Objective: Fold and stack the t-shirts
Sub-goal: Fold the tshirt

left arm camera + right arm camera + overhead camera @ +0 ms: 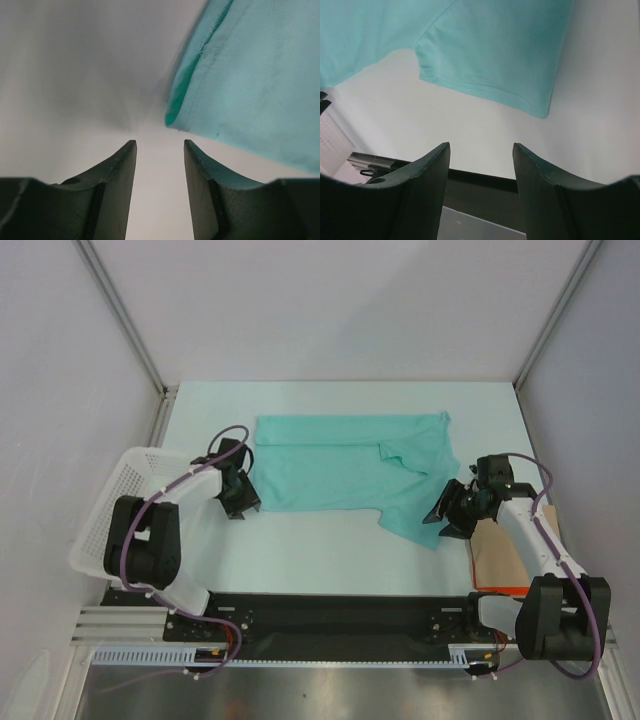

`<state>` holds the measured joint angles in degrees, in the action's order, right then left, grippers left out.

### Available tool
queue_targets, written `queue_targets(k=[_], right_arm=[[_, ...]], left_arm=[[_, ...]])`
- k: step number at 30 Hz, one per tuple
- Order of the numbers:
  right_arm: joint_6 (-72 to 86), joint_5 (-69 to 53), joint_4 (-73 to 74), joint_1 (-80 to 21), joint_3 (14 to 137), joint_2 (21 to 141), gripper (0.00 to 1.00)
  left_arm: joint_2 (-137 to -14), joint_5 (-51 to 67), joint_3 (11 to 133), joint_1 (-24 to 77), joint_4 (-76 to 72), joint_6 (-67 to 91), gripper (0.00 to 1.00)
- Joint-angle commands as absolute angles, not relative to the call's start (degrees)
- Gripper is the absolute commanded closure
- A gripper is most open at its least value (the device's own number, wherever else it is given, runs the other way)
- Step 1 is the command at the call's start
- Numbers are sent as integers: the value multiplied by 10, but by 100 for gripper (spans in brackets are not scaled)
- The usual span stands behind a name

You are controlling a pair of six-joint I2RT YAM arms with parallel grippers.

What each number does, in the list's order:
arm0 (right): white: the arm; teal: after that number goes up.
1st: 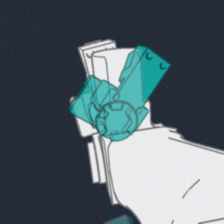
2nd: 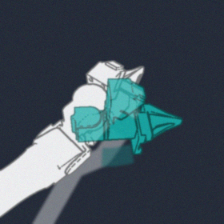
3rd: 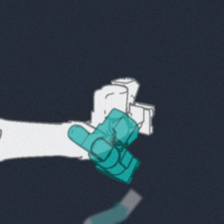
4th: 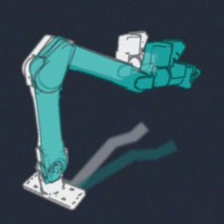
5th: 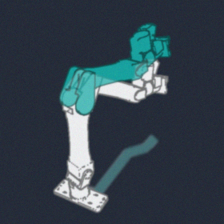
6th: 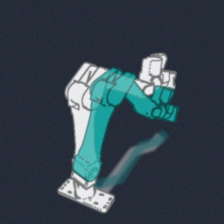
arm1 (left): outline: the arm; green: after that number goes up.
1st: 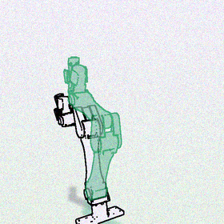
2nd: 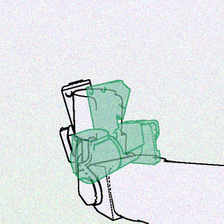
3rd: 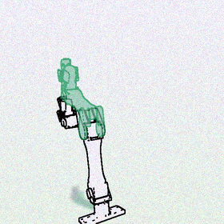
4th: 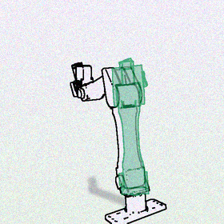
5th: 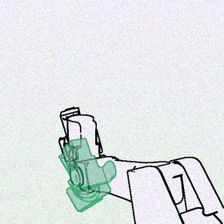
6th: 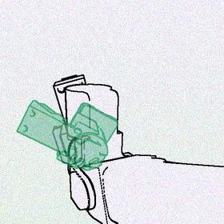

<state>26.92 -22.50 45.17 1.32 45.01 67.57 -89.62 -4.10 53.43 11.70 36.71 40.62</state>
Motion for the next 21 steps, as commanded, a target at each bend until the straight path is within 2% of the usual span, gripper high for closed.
queue_targets(k=[1, 15, 21], right_arm=[[254, -221, 453, 11, 468, 657, 41], [254, -213, 440, 16, 450, 668, 41], [240, -193, 460, 53, 466, 700, 39]], left_arm=[[-918, -31, 571, 113, 350, 424, 51], [-976, -23, 618, 110, 370, 417, 53], [-987, -34, 628, 103, 387, 410, 54]])
